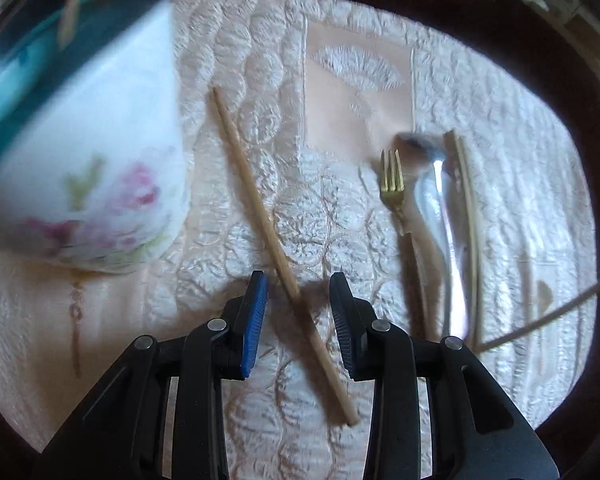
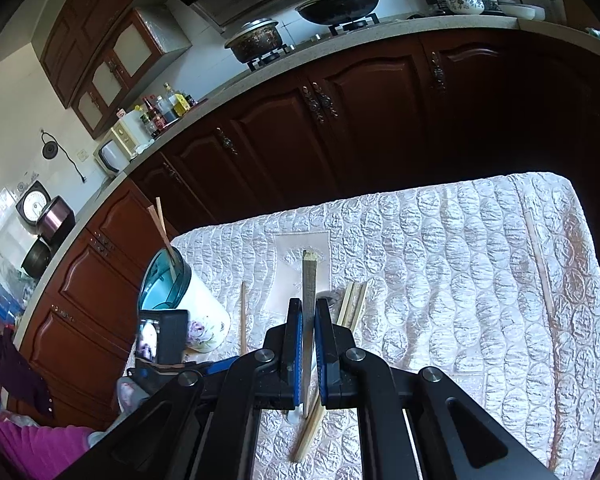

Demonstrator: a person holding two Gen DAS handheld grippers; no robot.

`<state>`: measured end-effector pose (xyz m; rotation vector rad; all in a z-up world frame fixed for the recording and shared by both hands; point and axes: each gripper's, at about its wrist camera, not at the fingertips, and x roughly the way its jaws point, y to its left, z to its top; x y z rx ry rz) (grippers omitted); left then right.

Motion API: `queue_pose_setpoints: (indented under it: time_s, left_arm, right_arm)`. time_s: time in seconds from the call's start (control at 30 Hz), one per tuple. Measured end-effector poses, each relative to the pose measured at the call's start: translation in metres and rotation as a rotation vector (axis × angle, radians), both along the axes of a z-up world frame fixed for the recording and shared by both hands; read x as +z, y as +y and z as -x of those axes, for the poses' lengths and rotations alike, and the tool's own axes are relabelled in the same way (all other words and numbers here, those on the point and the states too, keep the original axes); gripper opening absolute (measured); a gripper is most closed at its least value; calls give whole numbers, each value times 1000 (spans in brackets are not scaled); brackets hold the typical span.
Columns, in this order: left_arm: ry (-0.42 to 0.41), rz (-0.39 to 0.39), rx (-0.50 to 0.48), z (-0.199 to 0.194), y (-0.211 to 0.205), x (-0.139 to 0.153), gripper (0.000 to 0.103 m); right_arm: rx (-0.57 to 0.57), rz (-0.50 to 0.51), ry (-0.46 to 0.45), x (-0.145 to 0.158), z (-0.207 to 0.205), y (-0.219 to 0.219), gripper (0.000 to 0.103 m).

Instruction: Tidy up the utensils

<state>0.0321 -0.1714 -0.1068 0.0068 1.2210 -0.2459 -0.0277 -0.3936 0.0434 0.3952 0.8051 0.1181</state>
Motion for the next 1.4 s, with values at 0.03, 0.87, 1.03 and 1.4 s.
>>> queue_pose_setpoints:
  time_s: [0.03,0.87,1.03,1.4]
  left_arm:
    - [-16,2,-6,1,-2,1,25]
    - [-39,-28,-187,26,8,7,34]
    - [-47,-60,-225,16,-2,0,6]
    - [-146,206,-218,44,51,88,5]
  right_arm:
    - [1,1,-1,0,0,0,5]
    - [23,25,-13,9,-3,16,5]
    - [46,48,-9,10,-5,24,5]
    - [112,75,-75,40,-7,50,5]
